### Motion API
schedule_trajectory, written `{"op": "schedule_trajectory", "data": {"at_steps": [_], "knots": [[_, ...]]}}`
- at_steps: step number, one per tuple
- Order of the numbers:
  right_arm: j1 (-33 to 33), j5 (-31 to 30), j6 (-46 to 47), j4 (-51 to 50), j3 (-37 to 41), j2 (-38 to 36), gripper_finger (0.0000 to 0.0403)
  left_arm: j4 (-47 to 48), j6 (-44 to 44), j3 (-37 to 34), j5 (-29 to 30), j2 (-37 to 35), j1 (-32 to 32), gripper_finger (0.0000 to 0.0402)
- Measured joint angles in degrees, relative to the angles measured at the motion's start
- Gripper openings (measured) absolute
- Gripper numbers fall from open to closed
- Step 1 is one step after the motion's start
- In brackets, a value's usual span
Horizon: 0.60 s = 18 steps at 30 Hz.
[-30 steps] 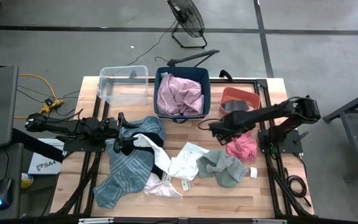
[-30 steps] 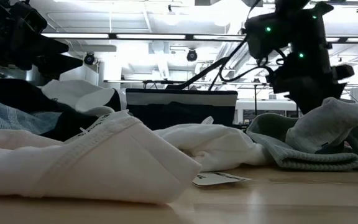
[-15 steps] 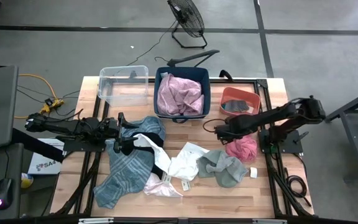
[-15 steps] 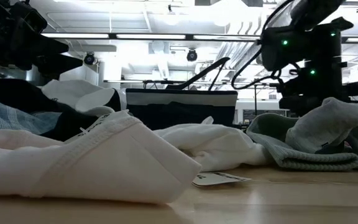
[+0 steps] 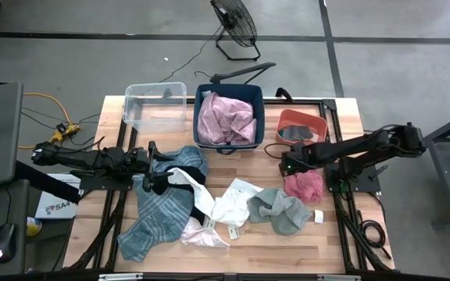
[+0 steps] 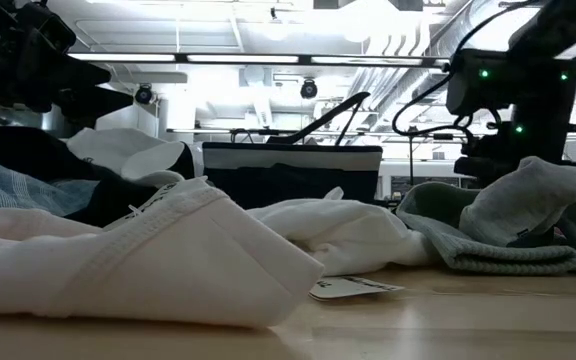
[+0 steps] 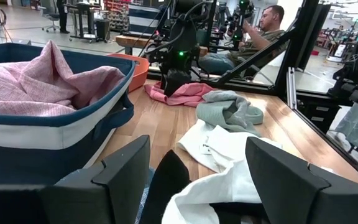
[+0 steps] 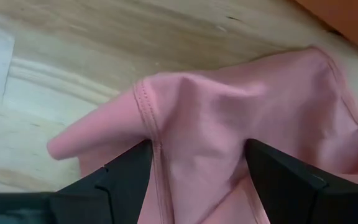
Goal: Pick & Place Cloths
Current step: Put the pink underwear into the transparent bin
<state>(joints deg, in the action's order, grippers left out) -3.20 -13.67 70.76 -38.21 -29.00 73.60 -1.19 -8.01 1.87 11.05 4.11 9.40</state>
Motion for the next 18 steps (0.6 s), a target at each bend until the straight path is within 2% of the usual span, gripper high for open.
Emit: {"op": "schedule_trajectory", "data": {"at_steps": [5,9,13,18], "knots": [[-0.2,-1.3,0.0,1.0,0.7,0.2,0.0252,0.0,0.5,0.0,0.0,0.0,0.0,0.0257],[-0.2,-1.2,-0.7,2.1,0.8,0.2,0.0222,-0.1,0.3,0.0,0.0,0.0,0.0,0.0257],[-0.2,-0.8,-2.4,3.7,0.8,0.3,0.0152,-0.1,0.2,0.0,-0.2,0.0,0.0,0.0257],[-0.2,0.0,-3.9,5.0,0.8,0.3,0.0030,-0.2,0.2,0.0,0.1,0.0,0.0,0.0257]]}}
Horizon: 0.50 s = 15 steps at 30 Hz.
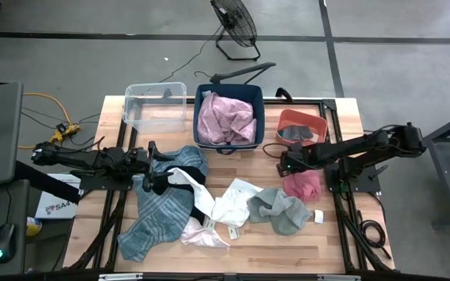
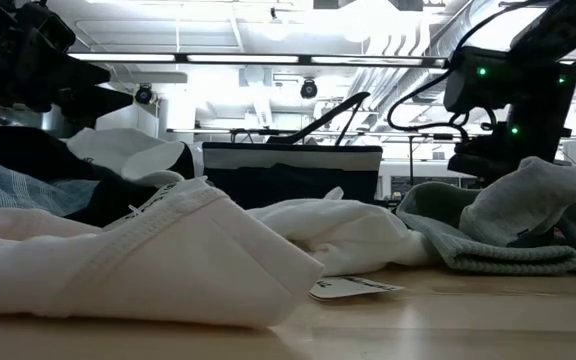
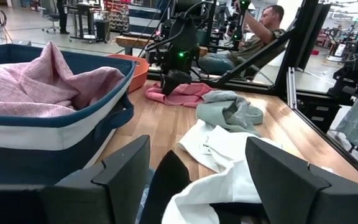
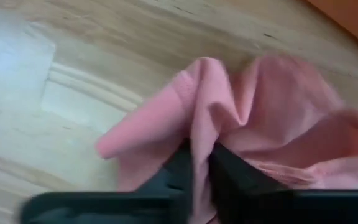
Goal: Pick & Place Cloths
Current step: Put the pink underwear into the transparent bin
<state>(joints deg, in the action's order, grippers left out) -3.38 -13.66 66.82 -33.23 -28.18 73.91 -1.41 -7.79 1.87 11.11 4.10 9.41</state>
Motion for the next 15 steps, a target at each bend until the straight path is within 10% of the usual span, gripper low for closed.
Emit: {"op": "schedule_trajectory", "data": {"at_steps": [15], "knots": [[3.8,-7.1,-14.6,23.9,0.1,-8.8,0.0004,-4.4,3.5,1.3,5.0,0.1,0.0,0.0257]]}}
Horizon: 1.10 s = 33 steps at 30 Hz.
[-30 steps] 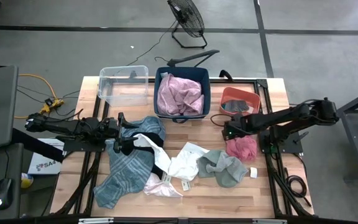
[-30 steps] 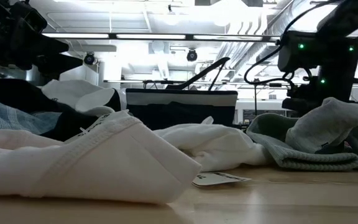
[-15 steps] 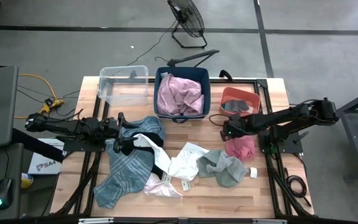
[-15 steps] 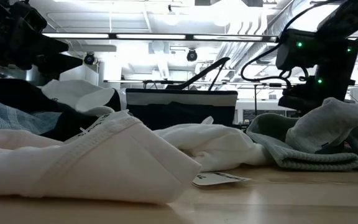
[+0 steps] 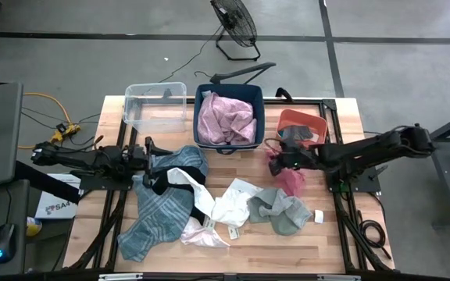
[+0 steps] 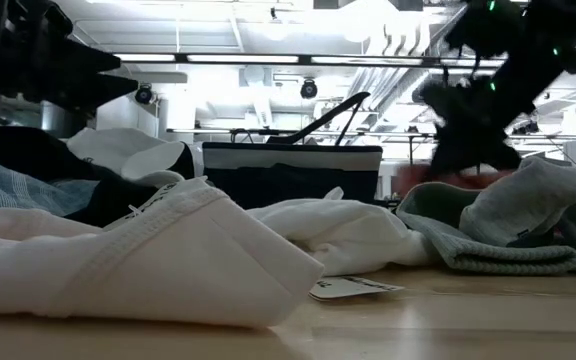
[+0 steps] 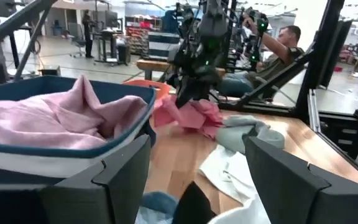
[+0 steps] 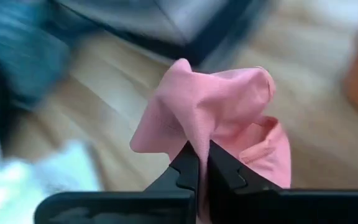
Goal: Pick & Place Cloths
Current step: Put the pink underwear into the transparent bin
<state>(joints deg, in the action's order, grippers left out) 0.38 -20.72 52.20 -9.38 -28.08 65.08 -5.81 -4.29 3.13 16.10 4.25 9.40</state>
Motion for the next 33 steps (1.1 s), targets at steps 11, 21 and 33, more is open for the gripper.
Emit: {"op": "schedule_trajectory", "data": {"at_steps": [11,21,33], "knots": [[0.0,-0.2,-19.8,24.2,-0.1,-7.4,0.0004,-1.2,7.3,6.3,5.1,6.8,0.0,0.0257],[0.0,0.9,-34.6,31.0,-9.4,-6.9,0.0003,-7.8,13.2,12.2,7.8,19.7,0.0,0.0257],[-0.9,3.0,-49.1,29.4,-27.4,3.7,0.0003,-11.1,19.9,21.0,11.2,32.6,-0.1,0.0257]]}}
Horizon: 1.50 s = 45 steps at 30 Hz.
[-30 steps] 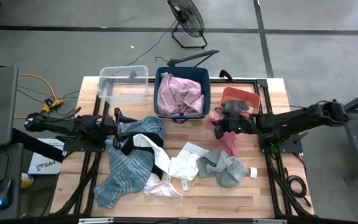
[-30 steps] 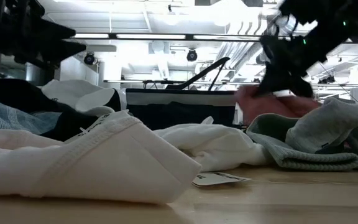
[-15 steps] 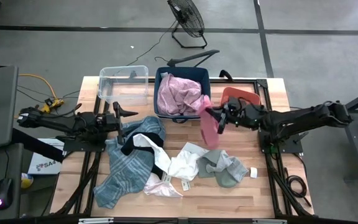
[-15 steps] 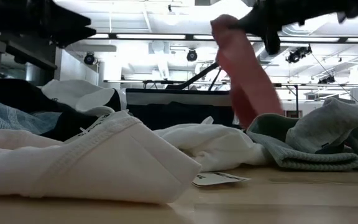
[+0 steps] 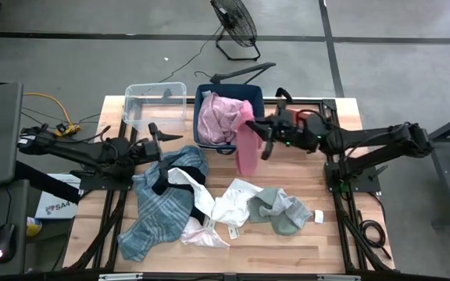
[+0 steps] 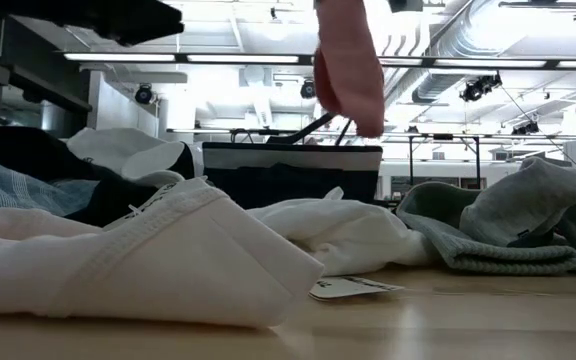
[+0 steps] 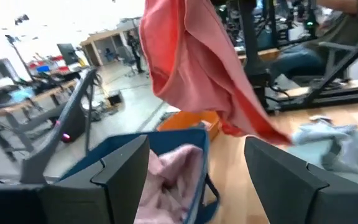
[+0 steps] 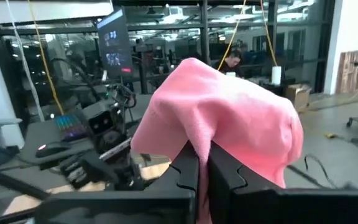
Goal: Pick & Place Cloths
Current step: Put the pink underwear into the transparent bin
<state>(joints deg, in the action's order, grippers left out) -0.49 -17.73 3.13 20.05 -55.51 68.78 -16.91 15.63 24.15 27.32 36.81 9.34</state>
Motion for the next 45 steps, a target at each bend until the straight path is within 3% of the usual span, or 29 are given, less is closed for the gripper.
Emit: {"op": "schedule_trajectory", "data": {"at_steps": [5,8,17,20,24,32,45], "knots": [[-2.0,0.7,-1.9,-0.2,-6.6,7.2,0.0003,-5.5,3.3,1.1,4.8,4.9,0.0,0.0259],[-3.5,4.7,-1.9,-0.3,-10.2,10.7,0.0003,-8.4,3.5,1.5,7.1,7.4,0.0,0.0271],[-6.4,10.4,-2.0,0.6,-19.2,19.6,0.0003,-17.2,-4.3,1.5,8.0,12.9,-2.6,0.0367],[-7.1,10.5,-2.5,2.5,-21.6,21.9,0.0003,-19.2,-6.0,1.5,5.5,15.3,-4.8,0.0383],[-7.9,11.1,-3.2,4.4,-24.4,24.6,0.0003,-21.9,-8.9,1.5,0.6,18.0,-7.2,0.0387],[-7.9,15.0,-3.1,4.7,-28.3,28.7,0.0003,-22.7,-11.4,5.9,-1.6,23.7,-8.6,0.0388],[-6.4,22.2,-1.8,3.2,-28.3,29.1,0.0003,-20.2,-12.8,11.1,5.0,28.6,-8.6,0.0383]]}}
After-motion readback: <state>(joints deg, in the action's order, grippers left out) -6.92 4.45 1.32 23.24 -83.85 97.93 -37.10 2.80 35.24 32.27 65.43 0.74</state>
